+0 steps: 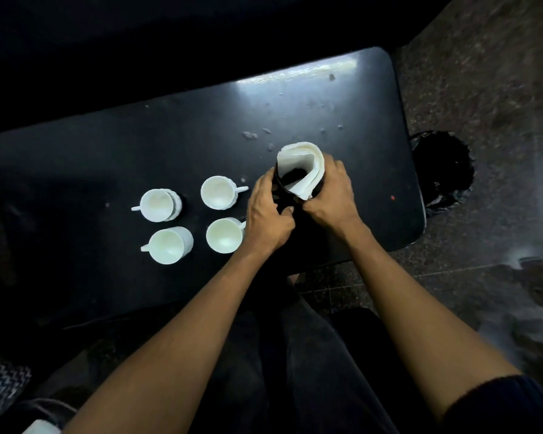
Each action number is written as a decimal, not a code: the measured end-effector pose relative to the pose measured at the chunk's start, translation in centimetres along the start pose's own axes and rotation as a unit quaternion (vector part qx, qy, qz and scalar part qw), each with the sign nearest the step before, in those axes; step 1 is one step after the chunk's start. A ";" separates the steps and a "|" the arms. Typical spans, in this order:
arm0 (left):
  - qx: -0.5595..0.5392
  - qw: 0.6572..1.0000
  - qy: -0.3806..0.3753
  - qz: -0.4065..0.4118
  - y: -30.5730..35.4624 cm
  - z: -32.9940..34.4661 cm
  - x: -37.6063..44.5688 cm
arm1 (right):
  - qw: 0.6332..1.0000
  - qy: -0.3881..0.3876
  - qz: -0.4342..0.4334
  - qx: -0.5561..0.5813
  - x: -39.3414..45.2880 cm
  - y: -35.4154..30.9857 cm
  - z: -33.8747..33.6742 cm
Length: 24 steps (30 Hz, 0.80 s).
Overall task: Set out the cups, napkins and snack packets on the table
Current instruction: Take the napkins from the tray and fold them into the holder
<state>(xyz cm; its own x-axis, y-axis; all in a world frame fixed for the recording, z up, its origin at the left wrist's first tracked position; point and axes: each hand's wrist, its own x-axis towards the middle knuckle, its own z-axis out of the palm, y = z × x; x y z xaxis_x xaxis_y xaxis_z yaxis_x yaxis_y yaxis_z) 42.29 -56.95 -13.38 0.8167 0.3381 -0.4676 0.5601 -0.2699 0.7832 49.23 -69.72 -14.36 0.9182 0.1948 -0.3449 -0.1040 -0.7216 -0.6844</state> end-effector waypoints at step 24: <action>-0.028 0.998 -0.038 -0.028 -0.2 -1.7 0.1 | 0.999 0.017 0.047 0.000 -1.0 -0.8 1.3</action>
<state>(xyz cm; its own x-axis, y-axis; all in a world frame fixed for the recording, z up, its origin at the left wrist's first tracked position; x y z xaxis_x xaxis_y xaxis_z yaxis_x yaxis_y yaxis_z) 42.09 -55.36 -12.89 0.7934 0.2821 -0.5394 0.5986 -0.2004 0.7756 47.88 -68.52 -14.31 0.9168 0.1040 -0.3857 -0.1902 -0.7353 -0.6505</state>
